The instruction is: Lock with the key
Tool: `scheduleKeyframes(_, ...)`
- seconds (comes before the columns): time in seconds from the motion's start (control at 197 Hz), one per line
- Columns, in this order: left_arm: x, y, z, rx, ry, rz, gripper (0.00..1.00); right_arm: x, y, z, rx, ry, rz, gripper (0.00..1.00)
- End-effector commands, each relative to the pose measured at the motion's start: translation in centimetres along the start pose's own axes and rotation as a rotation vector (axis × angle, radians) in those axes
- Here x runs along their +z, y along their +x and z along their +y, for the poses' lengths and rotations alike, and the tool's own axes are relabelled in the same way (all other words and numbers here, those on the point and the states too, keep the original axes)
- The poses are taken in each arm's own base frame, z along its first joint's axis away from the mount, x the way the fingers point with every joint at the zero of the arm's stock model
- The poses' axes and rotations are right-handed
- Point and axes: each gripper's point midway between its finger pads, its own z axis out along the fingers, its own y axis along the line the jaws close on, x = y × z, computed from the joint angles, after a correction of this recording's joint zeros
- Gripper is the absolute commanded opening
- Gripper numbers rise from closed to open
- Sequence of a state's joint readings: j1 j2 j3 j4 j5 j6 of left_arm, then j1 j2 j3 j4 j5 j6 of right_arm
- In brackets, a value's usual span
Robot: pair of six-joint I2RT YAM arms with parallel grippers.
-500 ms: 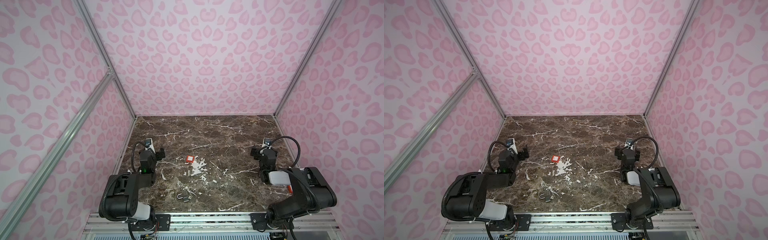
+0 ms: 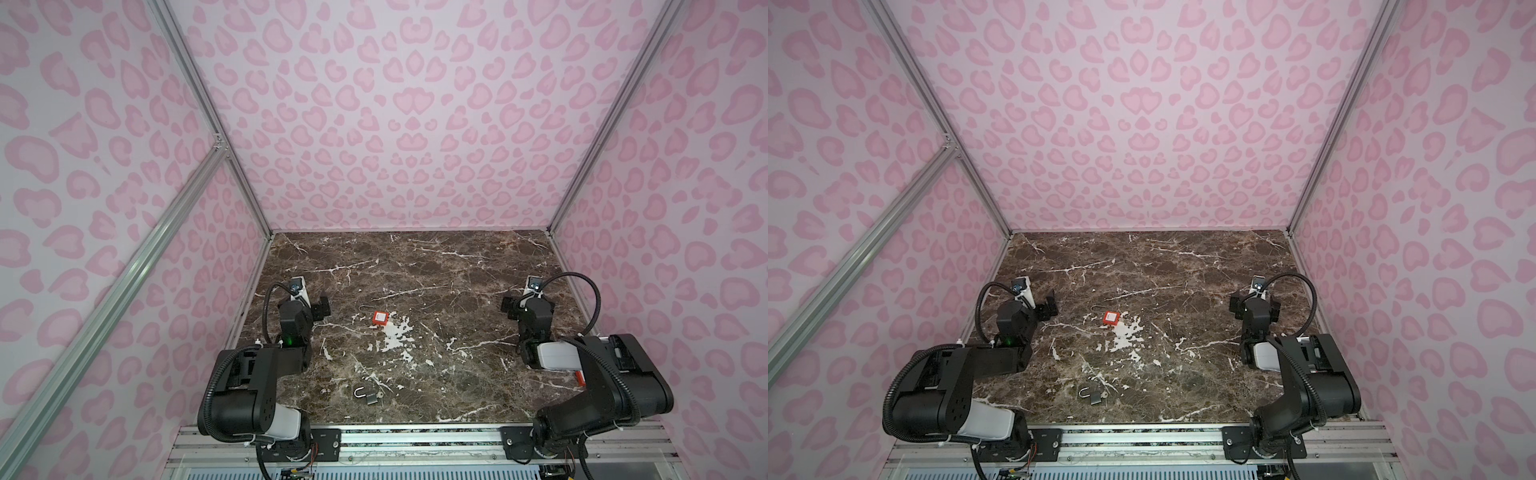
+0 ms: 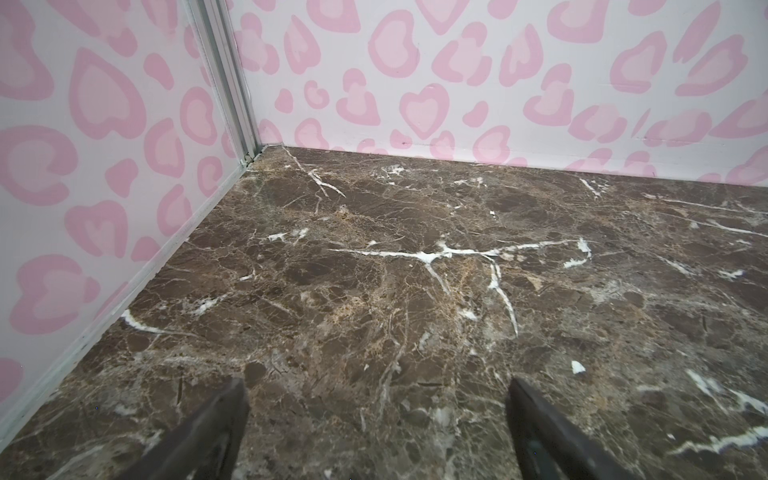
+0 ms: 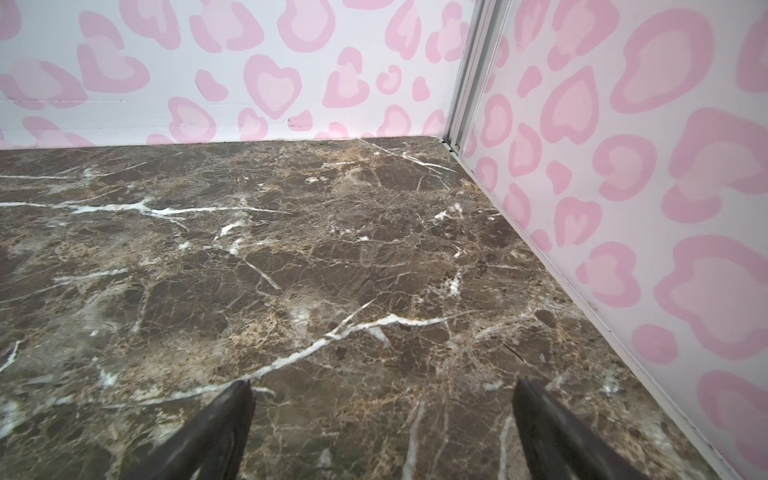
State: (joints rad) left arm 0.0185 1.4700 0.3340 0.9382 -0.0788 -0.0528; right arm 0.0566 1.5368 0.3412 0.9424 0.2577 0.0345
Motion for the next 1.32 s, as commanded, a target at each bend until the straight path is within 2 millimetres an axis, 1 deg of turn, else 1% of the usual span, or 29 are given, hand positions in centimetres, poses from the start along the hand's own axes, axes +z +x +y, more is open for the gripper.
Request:
scheduleKeyframes(0.0, 0.1, -0.6, 0.0, -0.001, 0.001, -0.02, 0.98, 0.0, -0.5, 0.0, 0.008, 0.003, -0.02, 0.99)
scheduleKeyframes(0.527, 0.0, -0.7, 0.0, -0.002, 0.001, -0.025, 0.98, 0.0, -0.6, 0.0, 0.008, 0.002, -0.023, 0.99)
scheduleKeyframes(0.573, 0.0, -0.8, -0.3, 0.005, 0.015, -0.019, 0.98, -0.2, -0.6, 0.0, 0.008, -0.001, -0.028, 0.99)
scheduleKeyframes(0.608, 0.2, -1.2, -0.7, 0.016, 0.036, 0.009, 0.98, -0.4, -0.9, -0.1, 0.015, -0.002, -0.041, 0.99)
scheduleKeyframes(0.639, 0.4, -1.9, -1.1, 0.026, 0.05, 0.032, 0.98, -0.6, -1.4, 0.0, 0.018, -0.013, -0.062, 0.99)
scheduleKeyframes(0.679, 0.6, -2.9, -1.1, 0.027, 0.048, 0.063, 0.98, -0.7, -2.2, 0.7, -0.002, -0.049, -0.073, 0.99)
scheduleKeyframes(0.709, 0.6, -3.8, -1.1, 0.023, 0.04, 0.073, 0.98, -0.8, -2.2, 1.2, -0.024, -0.079, -0.043, 0.99)
scheduleKeyframes(0.72, 0.6, -4.1, -1.0, 0.02, 0.037, 0.074, 0.98, -0.8, -2.6, 1.4, -0.027, -0.088, -0.045, 0.99)
scheduleKeyframes(0.735, 0.5, -4.6, -1.0, 0.014, 0.034, 0.075, 0.98, -0.8, -2.6, 1.7, -0.041, -0.105, -0.027, 0.99)
scheduleKeyframes(0.755, 0.4, -5.1, -0.9, 0.007, 0.03, 0.079, 0.98, -0.9, -2.7, 2.3, -0.056, -0.136, 0.001, 0.99)
scheduleKeyframes(0.765, 0.5, -5.9, -1.0, 0.005, 0.033, 0.065, 0.97, -1.0, -2.9, 2.5, -0.06, -0.149, 0.01, 0.99)
scheduleKeyframes(0.77, 0.4, -5.5, -1.0, 0.005, 0.034, 0.083, 0.97, -1.0, -2.9, 2.6, -0.063, -0.155, 0.018, 0.99)
scheduleKeyframes(0.78, 0.4, -6.2, -1.1, 0.003, 0.037, 0.071, 0.98, -1.1, -3.1, 2.9, -0.068, -0.164, 0.028, 0.99)
scheduleKeyframes(0.791, 0.3, -6.3, -1.2, 0.002, 0.042, 0.076, 0.98, -1.1, -3.2, 3.0, -0.069, -0.172, 0.036, 0.99)
scheduleKeyframes(0.796, 0.2, -6.0, -1.3, 0.001, 0.044, 0.089, 0.97, -1.2, -3.5, 3.3, -0.069, -0.181, 0.038, 0.99)
scheduleKeyframes(0.801, 0.2, -6.6, -1.3, -0.001, 0.047, 0.078, 0.97, -1.2, -3.6, 3.4, -0.069, -0.183, 0.043, 0.99)
scheduleKeyframes(0.836, -0.1, -7.3, -1.6, -0.015, 0.059, 0.083, 0.97, -1.5, -4.2, 4.1, -0.067, -0.199, 0.061, 0.99)
scheduleKeyframes(0.882, -0.4, -7.8, -1.7, -0.061, 0.064, 0.101, 0.98, -2.1, -5.1, 5.4, -0.069, -0.24, 0.07, 0.99)
scheduleKeyframes(0.953, -0.8, -7.9, -2.3, -0.145, 0.081, 0.151, 0.98, -3.6, -5.9, 8.8, -0.105, -0.355, 0.067, 0.99)
scheduleKeyframes(0.958, -0.9, -7.6, -2.4, -0.15, 0.082, 0.166, 0.99, -3.6, -5.9, 8.8, -0.105, -0.355, 0.067, 0.99)
scheduleKeyframes(0.963, -0.9, -7.5, -2.4, -0.156, 0.082, 0.176, 0.99, -3.8, -6.0, 9.4, -0.113, -0.373, 0.066, 0.99)
scheduleKeyframes(0.978, -1.1, -7.3, -2.6, -0.172, 0.085, 0.195, 0.99, -4.1, -6.1, 9.9, -0.12, -0.39, 0.064, 0.99)
scheduleKeyframes(1.013, -1.3, -6.9, -3.0, -0.206, 0.09, 0.227, 0.99, -4.9, -6.1, 11.9, -0.144, -0.452, 0.061, 0.99)
scheduleKeyframes(1.074, -1.7, -6.0, -3.9, -0.261, 0.1, 0.279, 1.0, -6.5, -5.6, 15.7, -0.188, -0.595, 0.061, 0.99)
scheduleKeyframes(1.125, -2.1, -5.0, -4.9, -0.302, 0.117, 0.318, 1.0, -7.9, -4.7, 19.0, -0.225, -0.723, 0.074, 0.99)
scheduleKeyframes(1.201, -2.6, -3.8, -6.6, -0.356, 0.17, 0.366, 0.99, -10.4, -3.0, 23.7, -0.289, -0.929, 0.095, 0.98)
scheduleKeyframes(1.226, -2.7, -3.3, -7.2, -0.373, 0.186, 0.382, 0.99, -11.0, -2.4, 24.9, -0.31, -0.971, 0.102, 0.98)
scheduleKeyframes(1.312, -3.1, -1.8, -8.6, -0.414, 0.22, 0.439, 0.97, -12.8, -1.5, 28.5, -0.387, -1.078, 0.1, 0.97)
